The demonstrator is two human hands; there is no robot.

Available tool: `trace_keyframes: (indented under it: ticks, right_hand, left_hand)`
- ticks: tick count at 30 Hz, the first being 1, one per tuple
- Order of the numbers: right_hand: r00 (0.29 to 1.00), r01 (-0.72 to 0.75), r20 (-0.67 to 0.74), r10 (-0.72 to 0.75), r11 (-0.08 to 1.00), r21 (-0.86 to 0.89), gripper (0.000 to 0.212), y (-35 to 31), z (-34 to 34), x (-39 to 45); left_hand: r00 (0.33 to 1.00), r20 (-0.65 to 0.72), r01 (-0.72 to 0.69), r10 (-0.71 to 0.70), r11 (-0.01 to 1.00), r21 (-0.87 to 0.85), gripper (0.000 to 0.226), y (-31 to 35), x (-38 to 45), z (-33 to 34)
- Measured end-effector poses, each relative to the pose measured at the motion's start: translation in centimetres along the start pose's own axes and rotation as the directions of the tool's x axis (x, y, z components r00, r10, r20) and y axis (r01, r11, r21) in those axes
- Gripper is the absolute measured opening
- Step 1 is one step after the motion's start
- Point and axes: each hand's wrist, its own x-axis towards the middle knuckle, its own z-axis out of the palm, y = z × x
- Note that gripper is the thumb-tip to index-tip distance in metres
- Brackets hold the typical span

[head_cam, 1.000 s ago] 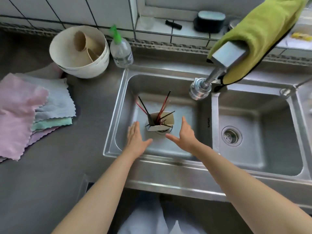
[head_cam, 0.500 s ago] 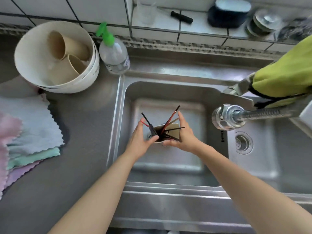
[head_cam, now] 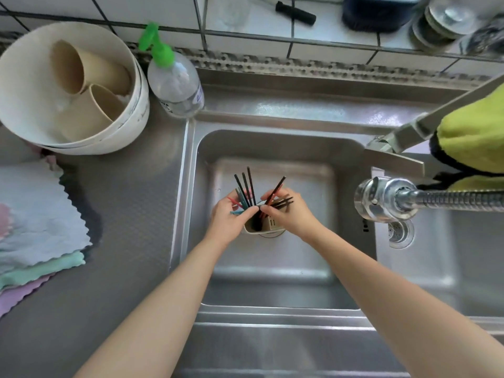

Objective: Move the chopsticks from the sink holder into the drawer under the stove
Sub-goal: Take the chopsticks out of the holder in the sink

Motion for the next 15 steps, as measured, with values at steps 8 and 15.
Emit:
trace_keyframes:
  ticks: [8,15]
  right_hand:
    - [0.981,-0.178,-0.02,0.192,0.94,0.29,0.021,0.1,1.1,0.1]
    - [0.977,-0.163,-0.07,0.202,0.916,0.367,0.039,-0.9,1.6,-0.7]
  left_hand:
    - [0.992,-0.031,0.113,-0.119,0.981,-0.156,0.017,0.0,0.4,2.2]
    - [0.976,-0.132,0.144,-0.172,0.969,-0.2,0.034,0.7,-0.6,3.7]
